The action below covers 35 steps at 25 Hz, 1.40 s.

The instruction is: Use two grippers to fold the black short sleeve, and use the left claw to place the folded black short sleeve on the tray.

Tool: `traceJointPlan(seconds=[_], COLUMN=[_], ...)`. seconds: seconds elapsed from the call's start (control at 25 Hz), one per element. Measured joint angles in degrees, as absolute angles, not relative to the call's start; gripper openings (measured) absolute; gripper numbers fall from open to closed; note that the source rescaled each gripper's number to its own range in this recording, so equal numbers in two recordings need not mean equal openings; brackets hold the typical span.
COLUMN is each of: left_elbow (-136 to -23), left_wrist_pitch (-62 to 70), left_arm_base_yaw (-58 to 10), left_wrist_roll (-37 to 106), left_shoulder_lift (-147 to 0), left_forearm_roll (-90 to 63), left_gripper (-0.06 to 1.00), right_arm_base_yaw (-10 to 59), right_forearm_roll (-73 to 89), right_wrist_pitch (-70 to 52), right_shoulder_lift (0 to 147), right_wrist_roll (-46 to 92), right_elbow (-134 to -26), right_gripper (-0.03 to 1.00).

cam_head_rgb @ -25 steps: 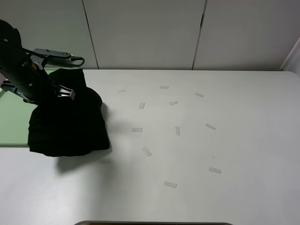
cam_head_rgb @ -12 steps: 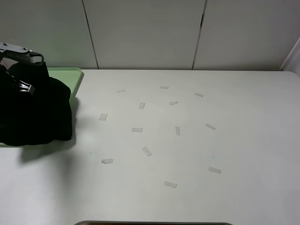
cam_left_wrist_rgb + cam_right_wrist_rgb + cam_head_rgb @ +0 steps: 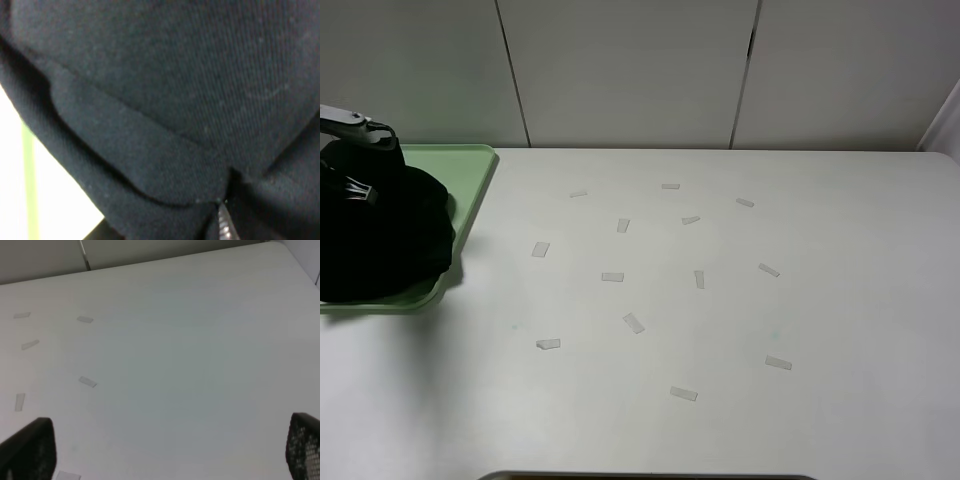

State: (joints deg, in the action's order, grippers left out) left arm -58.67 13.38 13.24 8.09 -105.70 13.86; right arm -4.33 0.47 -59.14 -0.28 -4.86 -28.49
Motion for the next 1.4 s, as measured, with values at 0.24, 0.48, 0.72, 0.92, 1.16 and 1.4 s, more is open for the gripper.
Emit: traceJointPlan(seconds=[0.24,0.48,0.72,0.92,1.16,1.4], left_elbow=[-61.60,-61.60,-61.60,-61.67,-61.72,-61.98], left_wrist_pitch=[12.15,9.07,8.14,3.01,-0.47,2.24], left_arm_base_yaw=[13.24,14.88,15.86,15.86,15.86,15.50], left_wrist_roll=[10.48,16.23,18.01,18.10,18.10,16.38], left_shoulder_lift=[-108.76,-108.99,-108.99,-109.14,-109.44,-107.13], left_forearm_roll=[13.92,13.81,13.81,13.63,13.63,13.62], left_gripper=[0.24,0.24,0.39,0.92,0.99,1.00], right_arm_base_yaw=[-4.33,-4.33,-4.33,-4.33,-4.33,-4.33], right_forearm_roll=[0.47,0.47,0.47,0.47,0.47,0.47], right_wrist_pitch=[-59.14,-59.14,-59.14,-59.14,-59.14,-59.14], right_shoulder_lift=[-0.28,-0.28,-0.28,-0.28,-0.28,-0.28], right_wrist_roll=[-4.86,-4.86,-4.86,-4.86,-4.86,-4.86], right_elbow=[-28.49,-28.49,-28.49,-28.49,-28.49,-28.49], right_gripper=[1.00,1.00,1.00,1.00,1.00,1.00])
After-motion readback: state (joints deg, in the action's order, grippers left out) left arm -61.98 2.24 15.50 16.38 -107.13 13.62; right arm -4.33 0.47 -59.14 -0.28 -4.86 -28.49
